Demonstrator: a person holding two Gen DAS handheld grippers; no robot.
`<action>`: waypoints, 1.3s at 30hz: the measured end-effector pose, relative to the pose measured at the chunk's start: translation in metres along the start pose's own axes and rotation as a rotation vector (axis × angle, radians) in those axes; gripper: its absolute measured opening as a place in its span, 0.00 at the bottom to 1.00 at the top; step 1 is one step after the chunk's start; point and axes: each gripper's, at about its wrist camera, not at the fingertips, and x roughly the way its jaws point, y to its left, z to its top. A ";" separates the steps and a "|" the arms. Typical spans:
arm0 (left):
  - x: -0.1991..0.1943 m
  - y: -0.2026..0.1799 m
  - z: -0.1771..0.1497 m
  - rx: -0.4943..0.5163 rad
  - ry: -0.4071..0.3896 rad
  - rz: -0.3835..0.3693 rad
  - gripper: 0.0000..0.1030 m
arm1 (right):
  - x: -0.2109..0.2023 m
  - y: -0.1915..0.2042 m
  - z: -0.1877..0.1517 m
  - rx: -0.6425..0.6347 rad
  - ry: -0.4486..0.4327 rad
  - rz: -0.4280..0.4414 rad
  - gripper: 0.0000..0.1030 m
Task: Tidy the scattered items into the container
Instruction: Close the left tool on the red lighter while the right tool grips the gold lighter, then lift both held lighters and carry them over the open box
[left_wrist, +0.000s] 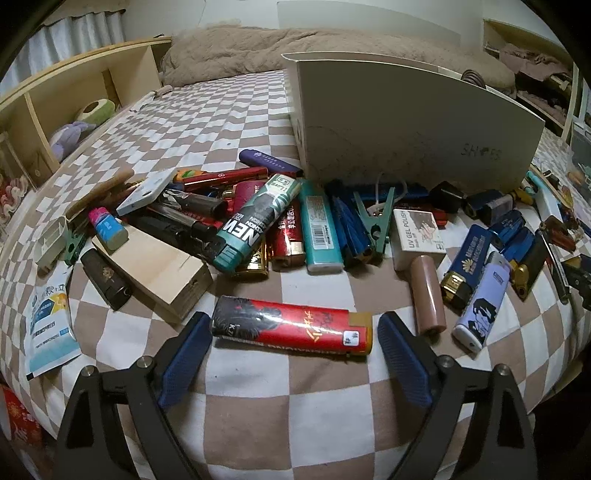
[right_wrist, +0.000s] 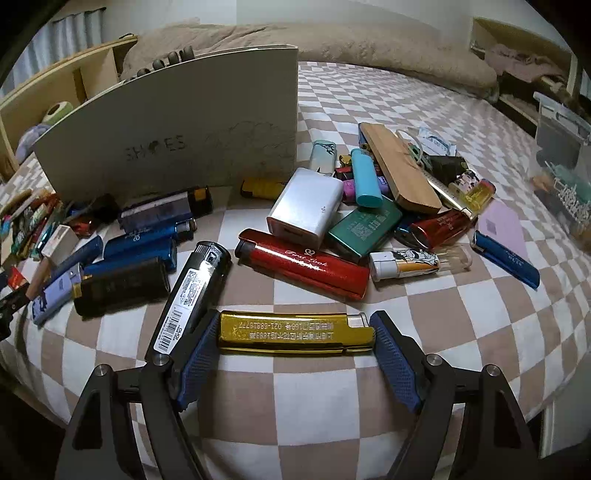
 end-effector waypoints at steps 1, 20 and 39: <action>-0.001 0.000 0.000 -0.001 0.001 -0.004 0.89 | 0.000 0.001 0.000 -0.002 0.000 -0.001 0.79; -0.021 -0.003 0.007 -0.015 -0.012 -0.019 0.79 | -0.008 -0.003 0.000 0.052 -0.012 0.065 0.78; -0.067 -0.026 0.068 -0.025 -0.182 -0.054 0.79 | -0.059 0.001 0.031 0.020 -0.165 0.121 0.78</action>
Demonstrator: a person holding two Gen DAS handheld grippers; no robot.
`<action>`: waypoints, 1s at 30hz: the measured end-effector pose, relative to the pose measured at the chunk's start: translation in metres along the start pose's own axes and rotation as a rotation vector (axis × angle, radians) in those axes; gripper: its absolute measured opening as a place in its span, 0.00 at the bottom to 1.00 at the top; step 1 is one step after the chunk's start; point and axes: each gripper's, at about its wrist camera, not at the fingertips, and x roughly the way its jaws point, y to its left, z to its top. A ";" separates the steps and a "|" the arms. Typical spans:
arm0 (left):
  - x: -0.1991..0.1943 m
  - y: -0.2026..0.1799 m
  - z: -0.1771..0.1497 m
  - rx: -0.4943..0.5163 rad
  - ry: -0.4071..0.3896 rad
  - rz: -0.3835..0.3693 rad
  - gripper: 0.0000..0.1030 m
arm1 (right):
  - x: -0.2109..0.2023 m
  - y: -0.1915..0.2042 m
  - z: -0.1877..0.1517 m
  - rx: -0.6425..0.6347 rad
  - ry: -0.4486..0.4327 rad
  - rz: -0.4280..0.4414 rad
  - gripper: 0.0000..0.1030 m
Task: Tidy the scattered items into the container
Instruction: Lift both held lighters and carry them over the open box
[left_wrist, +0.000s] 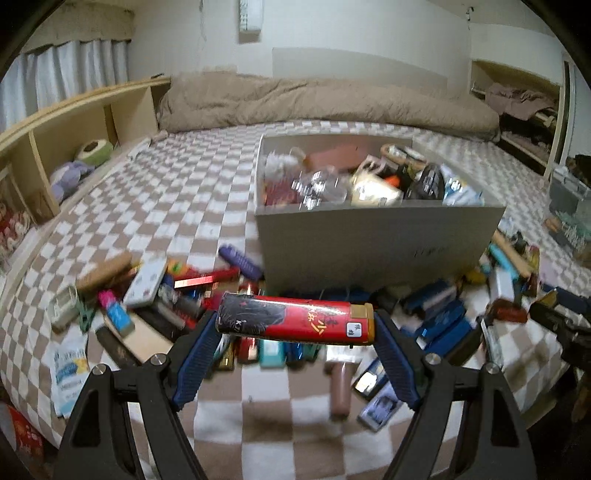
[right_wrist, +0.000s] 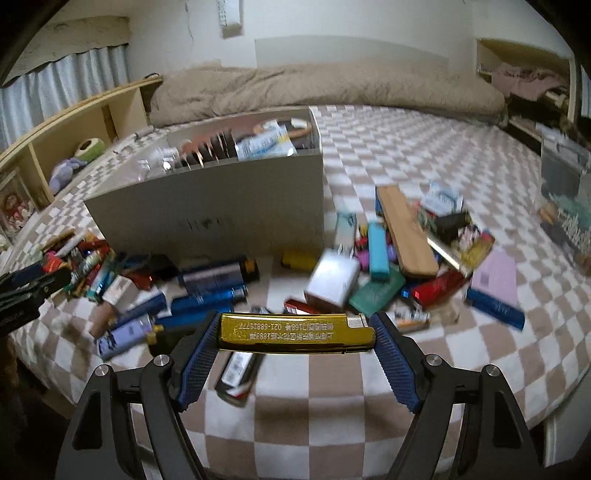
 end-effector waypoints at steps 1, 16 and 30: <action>-0.002 -0.002 0.006 0.003 -0.014 -0.001 0.79 | -0.002 0.001 0.004 -0.001 -0.011 0.005 0.78; -0.027 -0.024 0.067 0.036 -0.159 -0.044 0.80 | -0.027 0.010 0.050 0.032 -0.126 0.064 0.78; -0.031 -0.021 0.114 0.011 -0.242 -0.051 0.80 | -0.047 0.019 0.107 0.025 -0.274 0.090 0.78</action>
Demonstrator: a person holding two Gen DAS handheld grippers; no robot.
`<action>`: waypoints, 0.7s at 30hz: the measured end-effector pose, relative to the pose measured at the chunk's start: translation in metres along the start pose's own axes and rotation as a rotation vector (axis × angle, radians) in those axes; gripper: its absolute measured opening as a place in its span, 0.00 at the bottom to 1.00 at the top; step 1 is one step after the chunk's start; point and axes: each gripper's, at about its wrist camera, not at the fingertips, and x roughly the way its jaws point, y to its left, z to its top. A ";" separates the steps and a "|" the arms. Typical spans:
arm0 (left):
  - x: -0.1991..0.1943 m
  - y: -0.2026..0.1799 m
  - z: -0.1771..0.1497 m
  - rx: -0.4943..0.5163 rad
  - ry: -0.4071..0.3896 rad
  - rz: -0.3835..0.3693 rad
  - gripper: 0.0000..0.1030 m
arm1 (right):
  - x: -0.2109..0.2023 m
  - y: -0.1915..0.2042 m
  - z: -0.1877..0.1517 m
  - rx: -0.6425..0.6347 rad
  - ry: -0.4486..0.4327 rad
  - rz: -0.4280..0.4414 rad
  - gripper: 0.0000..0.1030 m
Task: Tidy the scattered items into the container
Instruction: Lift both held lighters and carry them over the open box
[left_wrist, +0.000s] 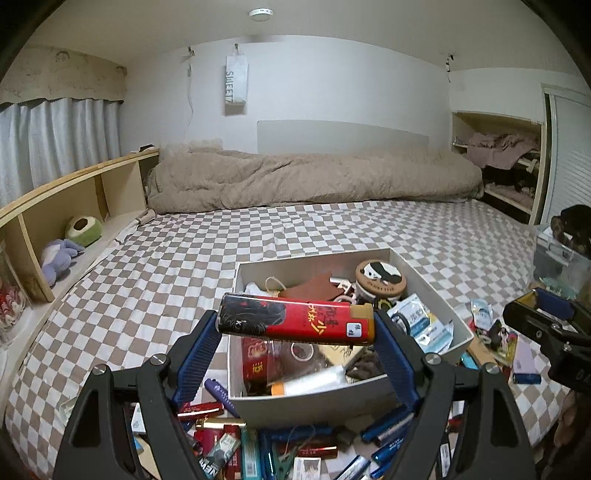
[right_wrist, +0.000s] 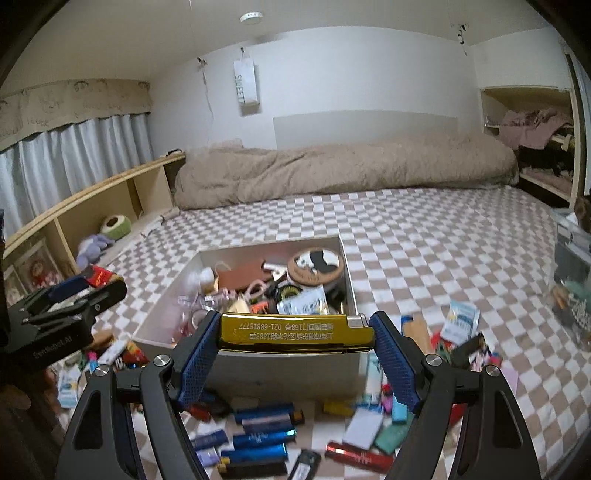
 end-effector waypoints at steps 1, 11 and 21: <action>0.001 0.000 0.001 -0.003 -0.001 -0.005 0.80 | 0.000 0.000 0.002 -0.001 -0.004 0.000 0.78; 0.027 0.009 0.001 -0.050 0.043 -0.013 0.80 | 0.005 0.001 0.020 0.016 -0.021 0.021 0.78; 0.060 0.021 -0.014 -0.092 0.113 -0.001 0.80 | 0.016 -0.023 0.040 0.093 -0.010 0.053 0.78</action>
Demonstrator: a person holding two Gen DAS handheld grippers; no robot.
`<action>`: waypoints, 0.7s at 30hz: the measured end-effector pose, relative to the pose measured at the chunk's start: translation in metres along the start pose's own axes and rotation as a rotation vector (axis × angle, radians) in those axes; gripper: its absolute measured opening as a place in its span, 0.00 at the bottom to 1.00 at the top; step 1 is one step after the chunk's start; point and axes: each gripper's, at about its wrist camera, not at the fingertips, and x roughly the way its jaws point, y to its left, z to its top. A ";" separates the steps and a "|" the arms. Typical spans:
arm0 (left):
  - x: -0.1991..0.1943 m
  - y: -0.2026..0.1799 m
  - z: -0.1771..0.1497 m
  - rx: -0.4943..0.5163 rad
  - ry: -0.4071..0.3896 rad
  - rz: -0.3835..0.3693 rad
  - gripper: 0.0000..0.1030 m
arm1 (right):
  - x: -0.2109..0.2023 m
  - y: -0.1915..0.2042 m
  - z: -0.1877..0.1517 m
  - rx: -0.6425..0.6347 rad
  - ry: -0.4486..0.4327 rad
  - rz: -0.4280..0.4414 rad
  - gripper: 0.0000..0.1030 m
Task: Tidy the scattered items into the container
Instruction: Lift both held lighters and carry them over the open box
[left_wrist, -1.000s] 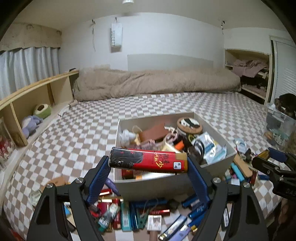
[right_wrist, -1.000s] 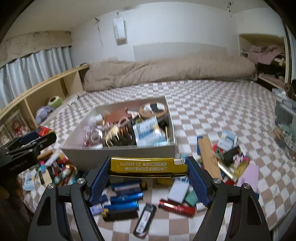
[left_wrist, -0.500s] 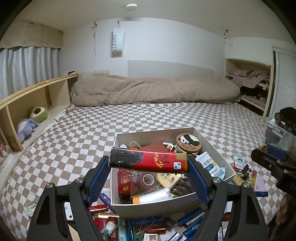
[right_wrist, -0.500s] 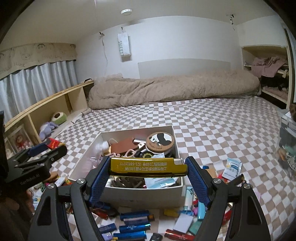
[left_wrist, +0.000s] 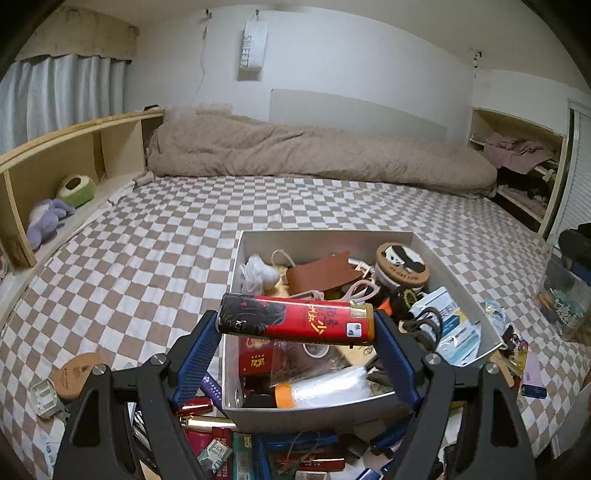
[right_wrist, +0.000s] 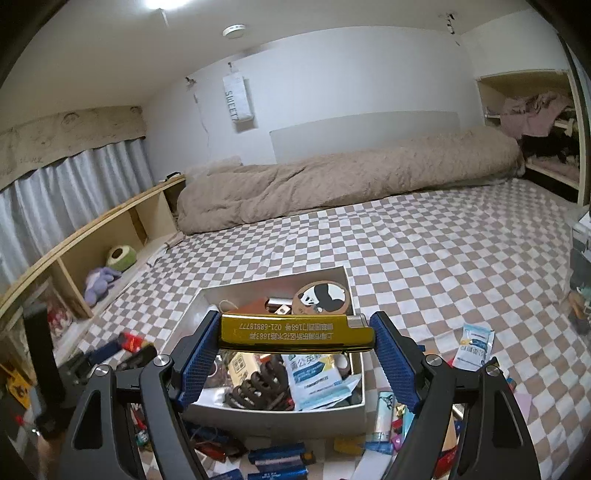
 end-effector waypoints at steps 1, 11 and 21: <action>0.003 0.001 -0.001 -0.002 0.006 0.001 0.80 | 0.001 0.000 0.001 0.001 0.003 0.001 0.78; 0.037 0.018 -0.016 -0.045 0.093 0.039 0.80 | 0.021 0.014 0.002 -0.015 0.043 0.028 0.78; 0.051 0.020 -0.021 -0.055 0.139 0.029 0.80 | 0.046 0.049 -0.005 -0.079 0.099 0.066 0.78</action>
